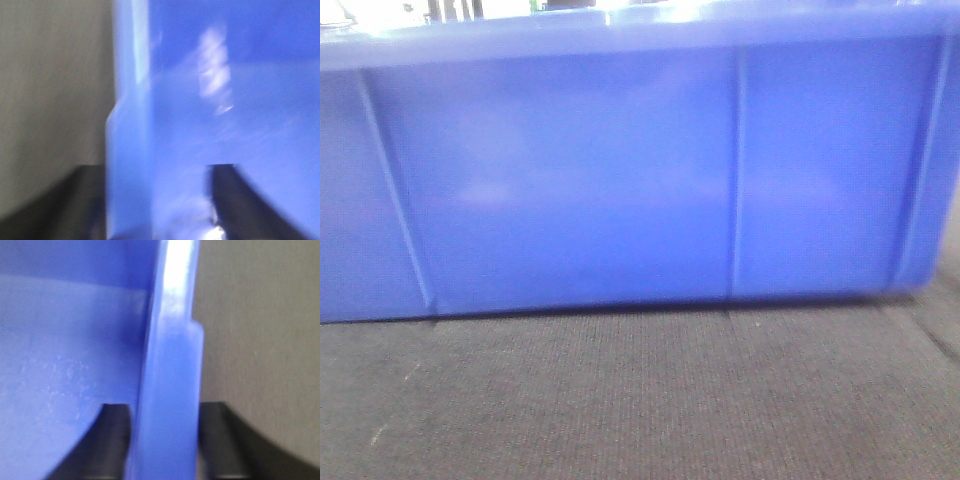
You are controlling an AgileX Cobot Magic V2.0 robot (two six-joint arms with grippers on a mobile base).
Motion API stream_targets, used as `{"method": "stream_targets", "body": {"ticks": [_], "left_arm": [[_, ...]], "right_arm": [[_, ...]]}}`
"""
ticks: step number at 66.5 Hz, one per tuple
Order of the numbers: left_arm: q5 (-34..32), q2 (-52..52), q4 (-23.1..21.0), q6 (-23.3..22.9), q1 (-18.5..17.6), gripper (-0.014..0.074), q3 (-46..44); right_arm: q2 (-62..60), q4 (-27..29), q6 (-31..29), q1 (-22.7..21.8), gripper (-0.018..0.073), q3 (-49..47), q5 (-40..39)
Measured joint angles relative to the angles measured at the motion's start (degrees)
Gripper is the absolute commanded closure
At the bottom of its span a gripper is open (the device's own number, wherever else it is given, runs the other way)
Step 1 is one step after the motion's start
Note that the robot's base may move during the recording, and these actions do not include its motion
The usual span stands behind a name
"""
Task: Move blue bin to conveyor side
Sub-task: 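Lower the blue bin onto the conveyor surface with both grippers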
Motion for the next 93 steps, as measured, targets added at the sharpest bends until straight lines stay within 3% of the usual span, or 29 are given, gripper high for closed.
{"method": "stream_targets", "body": {"ticks": [2,28,36,41,52,66,93], "left_arm": [[-0.3,0.0,-0.4,0.0,-0.1,-0.0022,-0.1],[0.4,-6.6,-0.1,0.0,-0.1,-0.0004,-0.1],[0.3,-12.6,1.1,0.0,-0.1,0.0024,0.3],[-1.1,-17.5,1.5,0.0,-0.1,0.0102,2.3],[-5.5,-27.2,2.4,0.0,-0.1,0.0368,11.6],[-13.3,-40.1,4.7,0.0,-0.1,0.0614,29.1],[-26.8,-65.1,5.1,0.0,-0.1,0.0622,59.7]], "right_arm": [[-0.1,0.0,-0.2,0.1,-0.0016,-0.2,-0.7],[-5.9,0.0,0.9,0.2,0.0013,-0.4,0.7],[-11.3,0.0,1.0,0.2,0.0155,-0.4,1.0],[-15.4,0.0,1.1,0.2,0.0315,0.8,1.1],[-24.1,-0.1,1.1,0.2,0.0501,8.8,-0.4],[-35.5,-0.4,1.1,0.2,0.0628,26.6,-5.4],[-64.3,-0.6,1.2,0.2,0.0627,59.1,-25.3]]}}
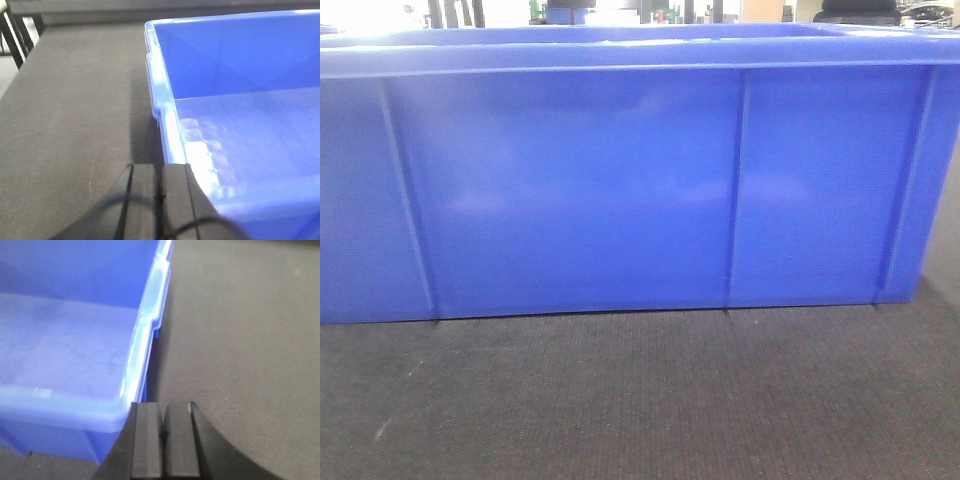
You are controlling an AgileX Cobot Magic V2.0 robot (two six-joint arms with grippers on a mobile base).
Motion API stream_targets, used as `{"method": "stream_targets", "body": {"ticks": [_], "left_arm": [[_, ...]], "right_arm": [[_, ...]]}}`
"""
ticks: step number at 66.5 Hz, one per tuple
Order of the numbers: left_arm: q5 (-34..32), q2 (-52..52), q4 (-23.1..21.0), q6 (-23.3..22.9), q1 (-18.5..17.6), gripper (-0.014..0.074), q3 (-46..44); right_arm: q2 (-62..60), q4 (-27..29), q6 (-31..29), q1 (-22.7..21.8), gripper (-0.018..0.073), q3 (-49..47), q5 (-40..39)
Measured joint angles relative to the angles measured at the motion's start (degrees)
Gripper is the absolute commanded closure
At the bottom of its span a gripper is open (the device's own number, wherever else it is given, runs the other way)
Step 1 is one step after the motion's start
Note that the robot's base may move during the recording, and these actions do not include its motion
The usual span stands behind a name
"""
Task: Move blue bin to conveyor side
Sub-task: 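Lower the blue bin onto the conveyor surface with both grippers, then open both grippers and withdraw them from the bin rim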
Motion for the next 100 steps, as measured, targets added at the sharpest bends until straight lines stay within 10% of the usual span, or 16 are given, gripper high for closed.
{"method": "stream_targets", "body": {"ticks": [30,100], "left_arm": [[-1.9,-24.6,-0.9,0.0,0.0,0.0622,7.6],[-5.1,-28.4,-0.9,0.0,0.0,0.0622,12.9]], "right_arm": [[-30.8,0.0,0.0,0.0,0.0627,11.4,-5.5],[-31.6,0.0,0.0,0.0,0.0627,11.5,-5.6]]}}
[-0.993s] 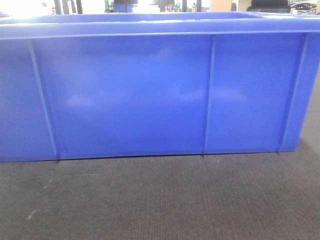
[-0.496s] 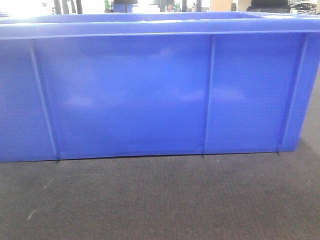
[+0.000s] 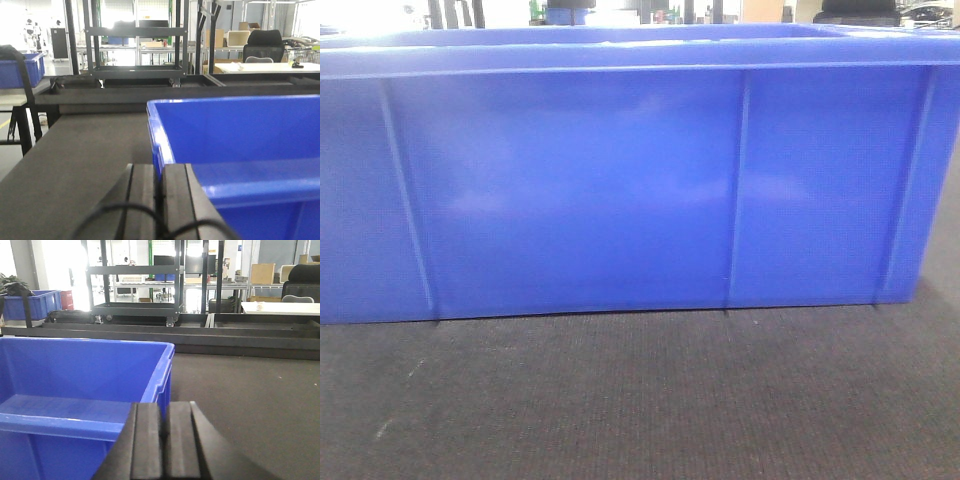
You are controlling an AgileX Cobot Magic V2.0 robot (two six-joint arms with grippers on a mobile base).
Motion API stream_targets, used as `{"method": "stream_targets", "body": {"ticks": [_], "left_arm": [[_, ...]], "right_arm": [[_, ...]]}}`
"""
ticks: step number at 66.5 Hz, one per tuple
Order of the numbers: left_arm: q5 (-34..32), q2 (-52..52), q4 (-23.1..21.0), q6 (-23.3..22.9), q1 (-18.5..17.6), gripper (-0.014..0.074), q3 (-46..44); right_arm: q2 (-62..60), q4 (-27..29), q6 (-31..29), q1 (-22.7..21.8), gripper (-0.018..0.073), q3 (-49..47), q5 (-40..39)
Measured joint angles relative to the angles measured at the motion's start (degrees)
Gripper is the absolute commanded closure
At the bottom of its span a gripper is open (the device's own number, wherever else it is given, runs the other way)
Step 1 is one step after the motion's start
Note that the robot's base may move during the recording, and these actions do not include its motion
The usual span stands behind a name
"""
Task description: Move blue bin to conveyor side
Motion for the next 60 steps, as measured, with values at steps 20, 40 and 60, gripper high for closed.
{"method": "stream_targets", "body": {"ticks": [20,40,60], "left_arm": [[-7.0,-2.0,0.0,0.0,0.0,0.0623,15.8],[-13.5,-2.0,-0.3,0.0,0.0,0.0623,20.2],[-13.6,-2.0,-0.6,0.0,0.2,0.0623,20.3]], "right_arm": [[0.0,0.0,0.0,0.0,0.0627,0.0,0.0],[0.0,0.0,0.0,0.0,0.0627,0.0,0.0],[0.0,0.0,0.0,0.0,0.0627,0.0,0.0]]}}
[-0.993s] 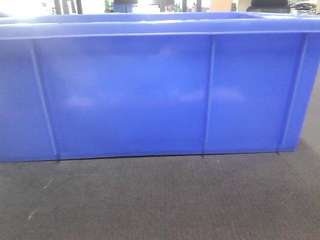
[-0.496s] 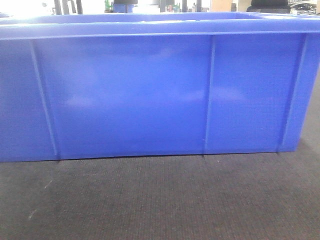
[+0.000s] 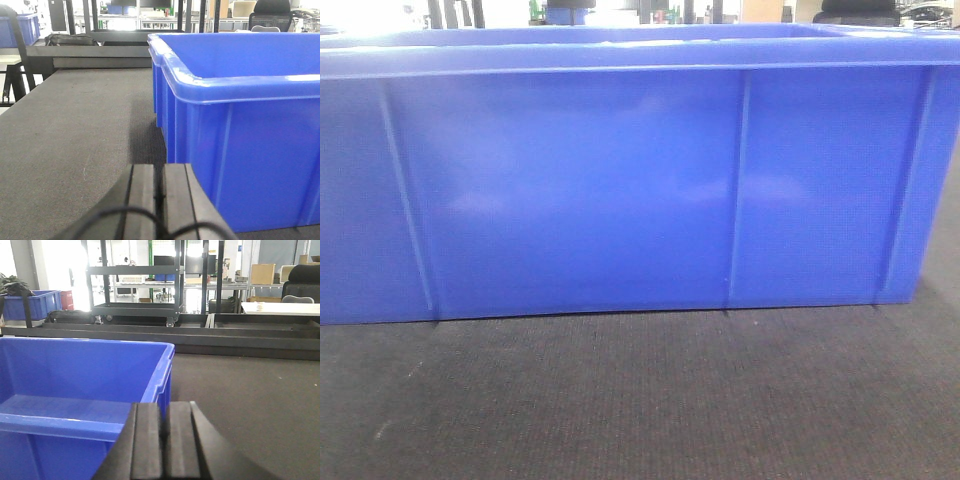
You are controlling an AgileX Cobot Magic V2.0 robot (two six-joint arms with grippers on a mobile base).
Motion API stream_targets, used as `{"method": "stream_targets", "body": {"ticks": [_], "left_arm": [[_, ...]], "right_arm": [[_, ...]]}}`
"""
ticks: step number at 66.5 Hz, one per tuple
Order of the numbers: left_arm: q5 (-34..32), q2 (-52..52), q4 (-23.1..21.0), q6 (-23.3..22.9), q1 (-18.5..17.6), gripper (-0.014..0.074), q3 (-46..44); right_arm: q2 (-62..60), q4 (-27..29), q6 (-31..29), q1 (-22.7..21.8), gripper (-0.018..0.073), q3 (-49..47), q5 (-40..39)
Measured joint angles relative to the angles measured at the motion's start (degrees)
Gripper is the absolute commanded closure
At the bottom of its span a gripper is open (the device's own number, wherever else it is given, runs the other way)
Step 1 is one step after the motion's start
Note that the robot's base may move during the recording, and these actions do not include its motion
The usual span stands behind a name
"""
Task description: Move blue bin to conveyor side
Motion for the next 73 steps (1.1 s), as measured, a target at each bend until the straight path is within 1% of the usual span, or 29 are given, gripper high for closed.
{"method": "stream_targets", "body": {"ticks": [17,73], "left_arm": [[-0.8,0.0,-1.1,0.0,3.5,0.0623,0.0],[-1.6,0.0,-1.1,0.0,3.5,0.0623,0.0]], "right_arm": [[0.0,0.0,0.0,0.0,0.0627,0.0,0.0],[0.0,0.0,0.0,0.0,0.0627,0.0,-0.1]]}}
